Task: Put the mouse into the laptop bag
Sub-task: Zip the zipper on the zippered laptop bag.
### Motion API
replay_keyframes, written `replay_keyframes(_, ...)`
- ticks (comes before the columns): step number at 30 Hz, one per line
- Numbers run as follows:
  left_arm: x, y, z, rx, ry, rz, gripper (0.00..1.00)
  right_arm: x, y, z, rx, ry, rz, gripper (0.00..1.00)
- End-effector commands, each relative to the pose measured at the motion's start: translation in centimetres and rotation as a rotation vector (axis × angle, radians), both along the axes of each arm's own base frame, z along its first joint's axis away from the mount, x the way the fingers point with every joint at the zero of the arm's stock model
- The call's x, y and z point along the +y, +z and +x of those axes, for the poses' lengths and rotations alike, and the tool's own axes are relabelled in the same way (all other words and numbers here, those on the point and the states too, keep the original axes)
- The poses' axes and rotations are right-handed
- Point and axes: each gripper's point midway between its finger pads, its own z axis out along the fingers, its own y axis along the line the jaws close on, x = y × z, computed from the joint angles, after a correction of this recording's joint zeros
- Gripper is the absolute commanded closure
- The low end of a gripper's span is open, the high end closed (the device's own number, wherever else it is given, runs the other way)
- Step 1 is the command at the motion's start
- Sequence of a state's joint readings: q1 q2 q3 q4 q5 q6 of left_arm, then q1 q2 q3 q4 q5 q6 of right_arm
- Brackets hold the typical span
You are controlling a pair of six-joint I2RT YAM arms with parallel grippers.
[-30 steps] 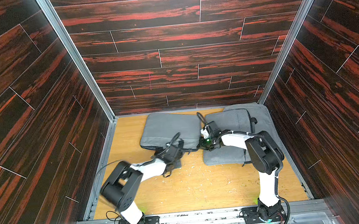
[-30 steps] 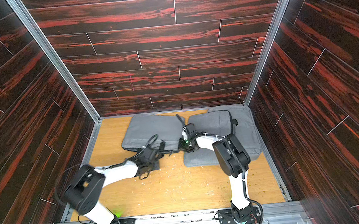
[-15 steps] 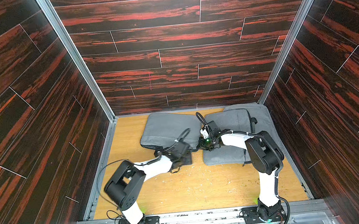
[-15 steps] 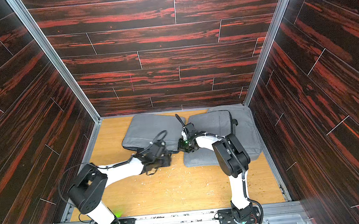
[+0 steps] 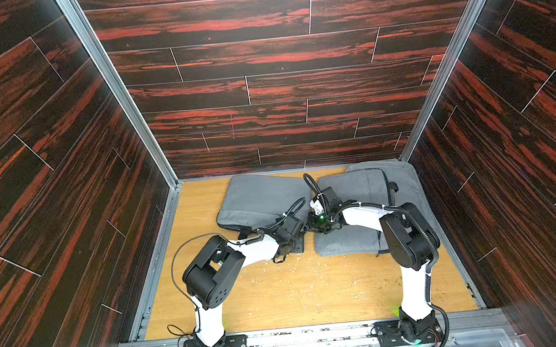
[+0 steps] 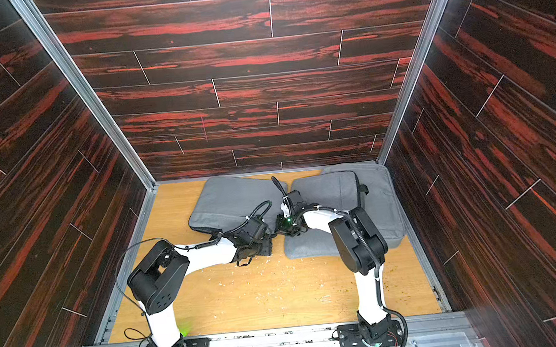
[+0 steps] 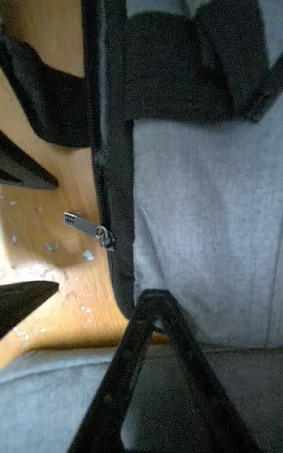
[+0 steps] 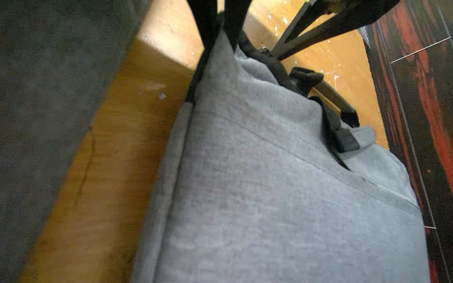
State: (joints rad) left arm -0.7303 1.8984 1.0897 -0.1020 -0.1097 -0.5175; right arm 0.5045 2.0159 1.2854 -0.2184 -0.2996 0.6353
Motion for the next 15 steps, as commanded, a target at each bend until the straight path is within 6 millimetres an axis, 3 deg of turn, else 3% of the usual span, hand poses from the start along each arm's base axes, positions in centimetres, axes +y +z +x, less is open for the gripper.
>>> replay_keyframes(1,0.1,-0.7,0.4,0.002,-0.028,0.043,0.50,1.2,0.9,0.4,-0.006,0.020,0.041,1.00)
replay_keyframes(4,-0.6,-1.3,0.6,0.014,-0.047,0.030,0.61,1.1,0.8,0.4,-0.005,0.018,0.038,1.00)
replay_keyframes(12,-1.0,-1.6,1.6,0.003,-0.059,0.067,0.62,1.3,0.2,0.2,0.010,0.016,0.043,1.00)
replay_keyframes(15,-1.1,-1.6,1.8,0.004,-0.062,0.072,0.79,1.3,0.1,0.2,0.010,0.015,0.044,1.00)
